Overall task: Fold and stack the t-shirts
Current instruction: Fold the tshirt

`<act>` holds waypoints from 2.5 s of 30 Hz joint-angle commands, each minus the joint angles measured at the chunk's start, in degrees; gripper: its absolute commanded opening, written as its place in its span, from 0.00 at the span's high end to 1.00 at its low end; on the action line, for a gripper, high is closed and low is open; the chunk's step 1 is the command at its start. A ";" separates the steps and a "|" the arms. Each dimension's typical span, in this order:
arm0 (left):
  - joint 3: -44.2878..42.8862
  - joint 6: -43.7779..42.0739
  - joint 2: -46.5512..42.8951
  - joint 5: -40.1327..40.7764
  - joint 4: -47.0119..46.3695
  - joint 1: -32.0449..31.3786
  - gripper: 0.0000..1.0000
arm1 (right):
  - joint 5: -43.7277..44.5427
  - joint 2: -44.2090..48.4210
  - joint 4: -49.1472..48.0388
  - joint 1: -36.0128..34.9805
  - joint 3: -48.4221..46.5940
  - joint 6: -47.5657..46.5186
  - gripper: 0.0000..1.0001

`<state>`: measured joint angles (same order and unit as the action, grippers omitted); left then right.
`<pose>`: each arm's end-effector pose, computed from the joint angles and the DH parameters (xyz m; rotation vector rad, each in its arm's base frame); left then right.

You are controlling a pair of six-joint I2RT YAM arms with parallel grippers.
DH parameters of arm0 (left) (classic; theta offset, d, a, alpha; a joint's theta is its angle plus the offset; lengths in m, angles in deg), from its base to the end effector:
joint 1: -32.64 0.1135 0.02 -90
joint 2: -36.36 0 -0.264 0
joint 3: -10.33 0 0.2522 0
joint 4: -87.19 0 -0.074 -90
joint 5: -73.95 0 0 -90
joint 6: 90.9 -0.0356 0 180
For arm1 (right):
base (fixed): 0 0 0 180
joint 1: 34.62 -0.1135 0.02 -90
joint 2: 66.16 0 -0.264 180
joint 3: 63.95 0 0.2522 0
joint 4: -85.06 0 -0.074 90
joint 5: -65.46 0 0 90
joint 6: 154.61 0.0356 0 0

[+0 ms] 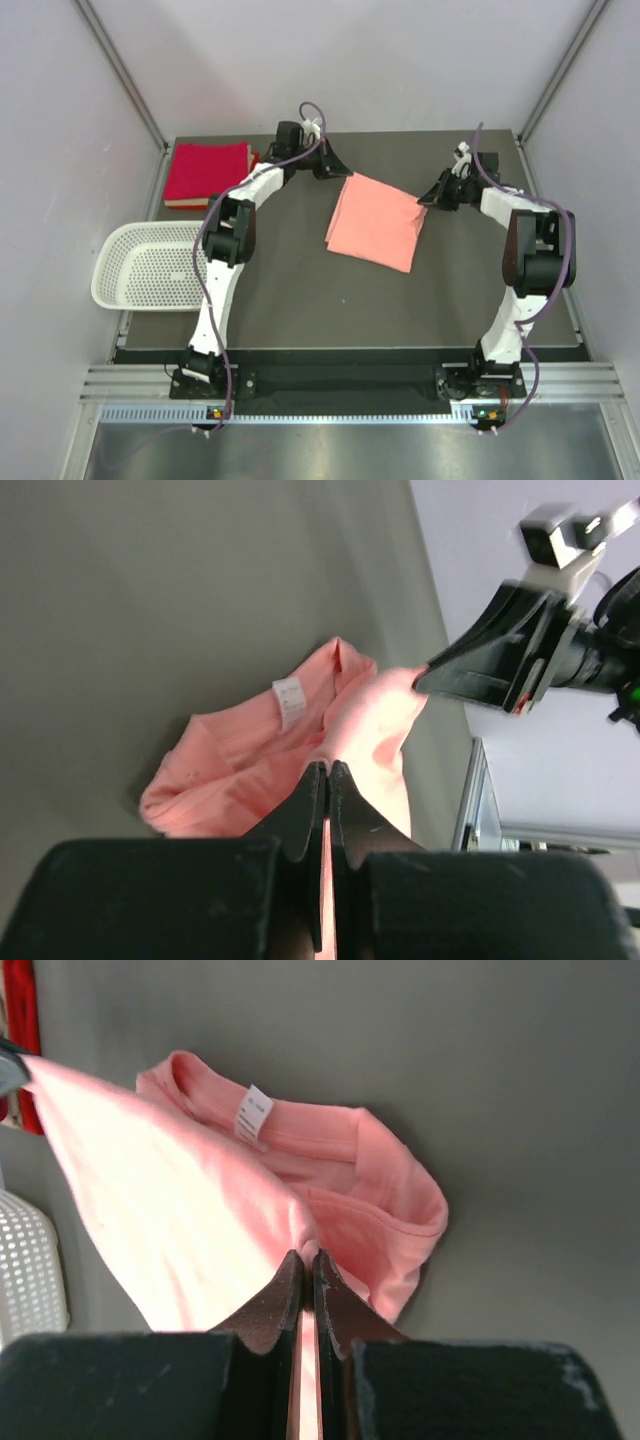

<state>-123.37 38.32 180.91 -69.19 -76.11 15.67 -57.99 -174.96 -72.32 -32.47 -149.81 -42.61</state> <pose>0.5343 -0.1928 0.1750 0.2201 2.1890 -1.5299 0.4104 0.0042 0.1911 0.2087 2.3491 0.8577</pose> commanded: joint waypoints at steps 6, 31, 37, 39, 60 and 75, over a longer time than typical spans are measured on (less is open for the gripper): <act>-13.30 4.81 10.56 2.78 -2.50 0.27 0.91 | 4.09 -2.04 -7.53 2.68 2.22 3.14 1.00; 10.60 -10.74 -13.59 11.31 9.89 1.25 0.53 | 6.57 11.15 -1.12 1.80 7.14 8.14 0.71; 14.91 -12.50 -13.33 11.57 11.38 -1.66 0.55 | 3.13 5.97 -6.39 -1.36 8.72 11.48 0.73; 16.83 -11.63 -13.68 11.84 10.86 -1.66 0.56 | 5.40 3.42 -10.68 -0.32 12.83 12.54 0.76; 20.26 -15.41 -24.05 24.23 19.13 -7.28 0.56 | 2.51 10.02 -13.52 1.27 11.54 12.80 0.78; 35.13 -7.76 -22.74 18.60 -10.50 -26.96 0.56 | -1.53 -7.22 -24.77 6.99 10.04 16.24 0.79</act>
<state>-87.83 29.93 156.52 -49.72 -77.62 -9.20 -60.59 -180.68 -94.53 -26.22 -137.92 -25.35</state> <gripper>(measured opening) 0.441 0.210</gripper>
